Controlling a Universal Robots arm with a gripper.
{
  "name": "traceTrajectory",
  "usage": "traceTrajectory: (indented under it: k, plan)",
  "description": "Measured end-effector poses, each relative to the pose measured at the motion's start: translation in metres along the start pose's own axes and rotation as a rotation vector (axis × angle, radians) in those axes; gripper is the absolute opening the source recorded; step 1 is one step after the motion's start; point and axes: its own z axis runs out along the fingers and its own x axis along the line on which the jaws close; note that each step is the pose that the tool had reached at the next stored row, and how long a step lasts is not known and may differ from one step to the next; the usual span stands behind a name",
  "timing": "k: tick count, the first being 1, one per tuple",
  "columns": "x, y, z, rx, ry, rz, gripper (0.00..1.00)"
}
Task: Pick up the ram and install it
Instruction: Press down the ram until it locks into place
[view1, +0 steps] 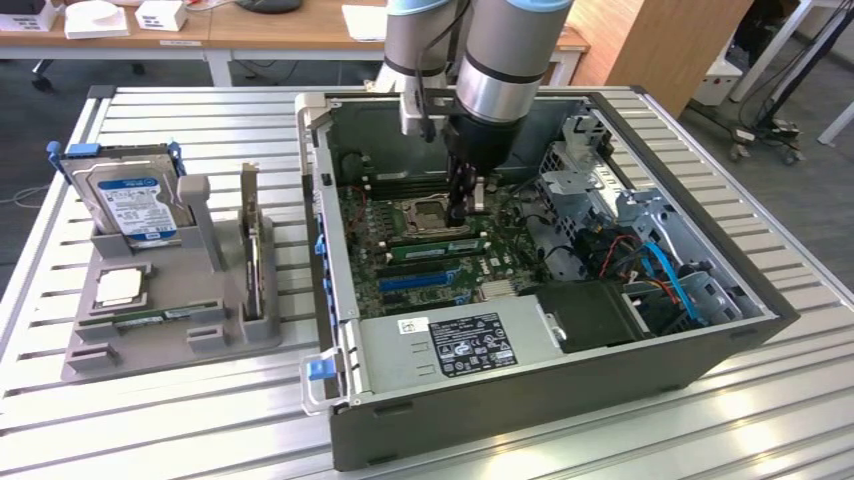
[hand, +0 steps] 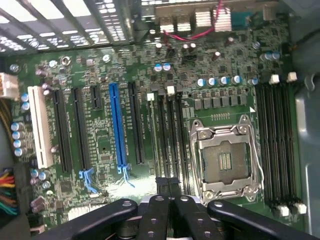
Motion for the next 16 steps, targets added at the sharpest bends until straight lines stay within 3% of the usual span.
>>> traceTrajectory:
  k: [16]
  plan:
    - [0.0002, 0.0010, 0.0002, 0.0081, -0.0068, 0.227, 0.10]
